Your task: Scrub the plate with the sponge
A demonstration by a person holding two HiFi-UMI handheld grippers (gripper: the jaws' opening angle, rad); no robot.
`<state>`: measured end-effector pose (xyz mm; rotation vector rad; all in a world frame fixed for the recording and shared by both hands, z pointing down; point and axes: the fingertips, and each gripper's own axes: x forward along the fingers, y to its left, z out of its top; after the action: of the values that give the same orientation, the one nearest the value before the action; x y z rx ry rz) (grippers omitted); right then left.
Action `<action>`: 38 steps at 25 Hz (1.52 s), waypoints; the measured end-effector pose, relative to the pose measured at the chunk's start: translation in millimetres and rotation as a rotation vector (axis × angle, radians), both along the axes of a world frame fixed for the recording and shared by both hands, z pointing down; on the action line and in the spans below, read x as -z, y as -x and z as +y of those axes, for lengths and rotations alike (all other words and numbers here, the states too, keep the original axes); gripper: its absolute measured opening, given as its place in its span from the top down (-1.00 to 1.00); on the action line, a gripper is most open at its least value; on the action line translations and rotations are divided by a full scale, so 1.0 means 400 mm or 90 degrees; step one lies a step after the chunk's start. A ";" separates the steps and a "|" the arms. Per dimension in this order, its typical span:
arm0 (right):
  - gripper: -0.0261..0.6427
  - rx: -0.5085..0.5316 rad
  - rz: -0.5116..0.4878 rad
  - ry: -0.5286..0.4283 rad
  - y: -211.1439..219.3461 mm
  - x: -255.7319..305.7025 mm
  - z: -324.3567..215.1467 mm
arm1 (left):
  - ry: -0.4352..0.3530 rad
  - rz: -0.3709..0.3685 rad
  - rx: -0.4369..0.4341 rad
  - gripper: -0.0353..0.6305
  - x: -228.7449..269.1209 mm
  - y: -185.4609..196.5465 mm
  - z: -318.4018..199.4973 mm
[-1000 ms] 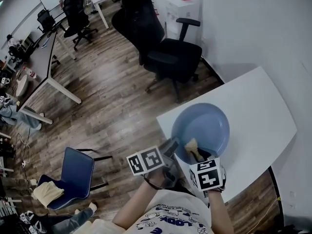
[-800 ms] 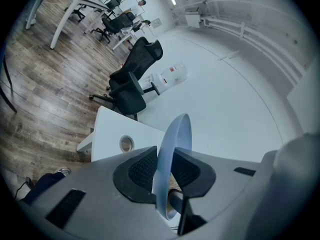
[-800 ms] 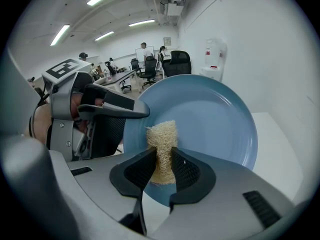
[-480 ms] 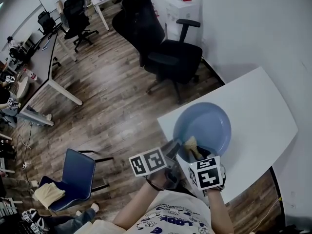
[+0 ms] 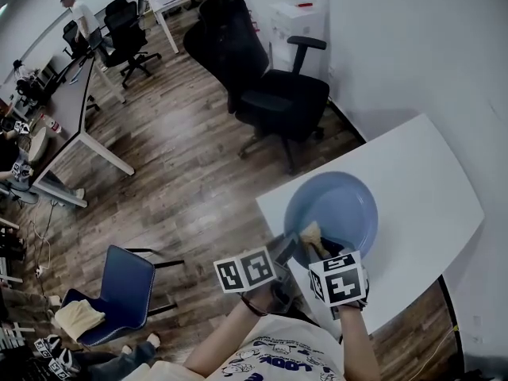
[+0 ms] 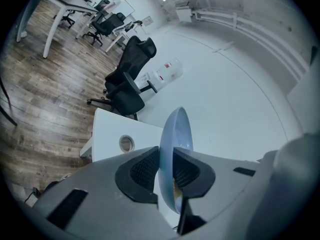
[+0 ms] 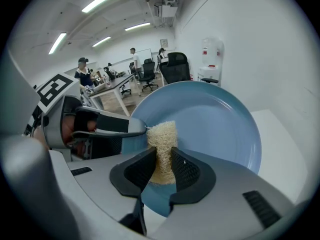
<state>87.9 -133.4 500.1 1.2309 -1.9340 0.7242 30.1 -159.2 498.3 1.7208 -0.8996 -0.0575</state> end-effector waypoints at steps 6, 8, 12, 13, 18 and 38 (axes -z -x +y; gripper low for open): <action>0.62 0.009 -0.019 0.010 0.008 -0.008 -0.009 | -0.008 -0.012 -0.006 0.70 -0.008 0.001 0.003; 0.62 0.006 -0.042 0.017 0.006 -0.008 -0.011 | -0.011 -0.015 -0.007 0.70 -0.010 0.001 0.003; 0.62 -0.016 -0.086 0.022 -0.006 0.007 -0.029 | -0.014 -0.013 -0.011 0.71 -0.006 0.002 0.004; 0.62 -0.021 -0.089 0.020 -0.011 0.010 -0.036 | -0.014 -0.013 -0.013 0.71 -0.008 0.001 0.005; 0.62 0.005 -0.060 0.018 -0.020 0.017 -0.050 | -0.018 -0.022 -0.031 0.71 -0.008 -0.019 0.014; 0.62 0.016 -0.041 -0.017 -0.031 0.050 -0.127 | -0.033 -0.050 -0.086 0.71 -0.006 -0.049 0.033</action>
<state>100.2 -184.0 480.1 1.2097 -2.0133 0.7353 49.6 -146.0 500.8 1.8391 -0.8427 0.0772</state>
